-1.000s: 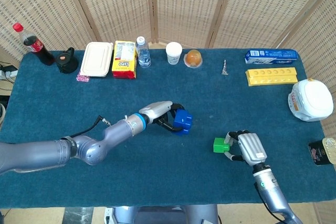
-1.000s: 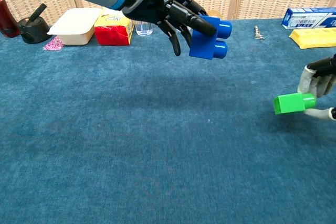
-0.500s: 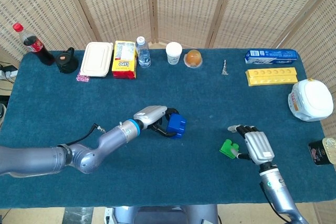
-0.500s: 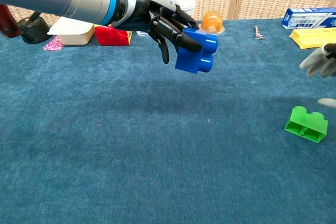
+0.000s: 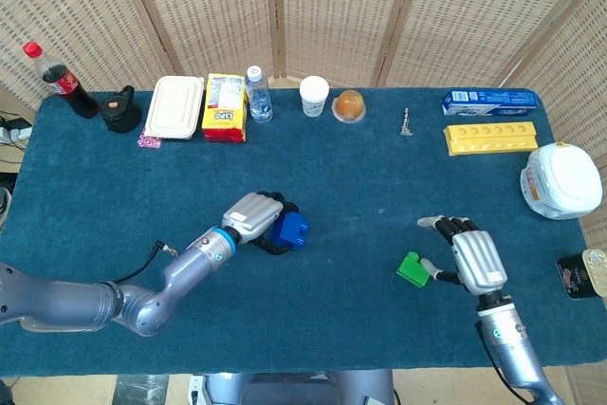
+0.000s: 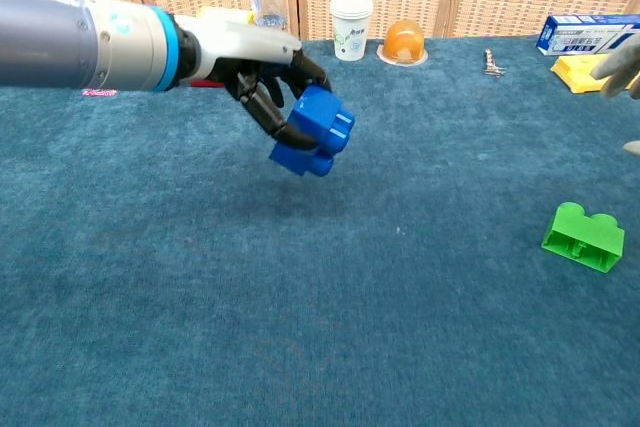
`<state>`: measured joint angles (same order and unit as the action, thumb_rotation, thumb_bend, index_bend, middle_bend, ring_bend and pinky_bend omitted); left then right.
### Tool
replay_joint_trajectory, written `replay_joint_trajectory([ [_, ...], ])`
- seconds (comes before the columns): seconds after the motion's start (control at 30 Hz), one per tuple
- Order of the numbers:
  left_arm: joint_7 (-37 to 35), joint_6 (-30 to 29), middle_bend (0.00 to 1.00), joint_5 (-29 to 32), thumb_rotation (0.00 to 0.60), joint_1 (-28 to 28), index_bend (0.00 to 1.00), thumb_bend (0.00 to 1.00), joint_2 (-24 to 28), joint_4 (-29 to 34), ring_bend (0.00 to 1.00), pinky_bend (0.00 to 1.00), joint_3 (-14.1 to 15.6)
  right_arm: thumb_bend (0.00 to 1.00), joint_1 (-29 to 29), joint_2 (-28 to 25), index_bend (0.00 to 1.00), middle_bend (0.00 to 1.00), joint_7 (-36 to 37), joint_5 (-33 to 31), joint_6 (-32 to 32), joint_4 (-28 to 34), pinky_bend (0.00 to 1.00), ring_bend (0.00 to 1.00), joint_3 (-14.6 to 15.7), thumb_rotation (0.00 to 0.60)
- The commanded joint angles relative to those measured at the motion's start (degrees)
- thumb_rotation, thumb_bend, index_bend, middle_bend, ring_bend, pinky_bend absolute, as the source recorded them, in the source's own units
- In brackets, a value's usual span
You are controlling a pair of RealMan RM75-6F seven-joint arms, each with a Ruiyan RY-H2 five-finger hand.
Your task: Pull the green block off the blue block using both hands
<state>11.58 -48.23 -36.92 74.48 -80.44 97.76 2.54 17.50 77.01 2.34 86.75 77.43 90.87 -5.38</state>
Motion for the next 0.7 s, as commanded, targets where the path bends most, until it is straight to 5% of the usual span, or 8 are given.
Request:
replay_joint_trajectory([
  [0.03,5.7,-3.8,0.30,1.0,0.434,-2.0,0.43,0.42,-2.7,0.4,0.08,0.12,2.4,0.29,0.0,-0.2,0.29,0.36,0.0,0.1,0.1,0.3,0.29,0.36,0.0,0.600],
  [0.37,17.6,-8.8,0.09,5.8,0.421,-3.3,0.17,0.26,-5.5,0.5,0.00,0.00,3.3,0.29,-0.2,0.0,0.29,0.37,0.4,-0.3,0.0,0.2,0.29,0.36,0.0,0.600],
  [0.7,18.0,-14.2,0.07,1.4,0.382,-8.0,0.13,0.24,-3.1,4.7,0.00,0.00,0.1,0.29,-0.4,-0.9,0.29,0.37,0.9,-0.7,0.3,0.3,0.29,0.36,-0.4,0.600],
])
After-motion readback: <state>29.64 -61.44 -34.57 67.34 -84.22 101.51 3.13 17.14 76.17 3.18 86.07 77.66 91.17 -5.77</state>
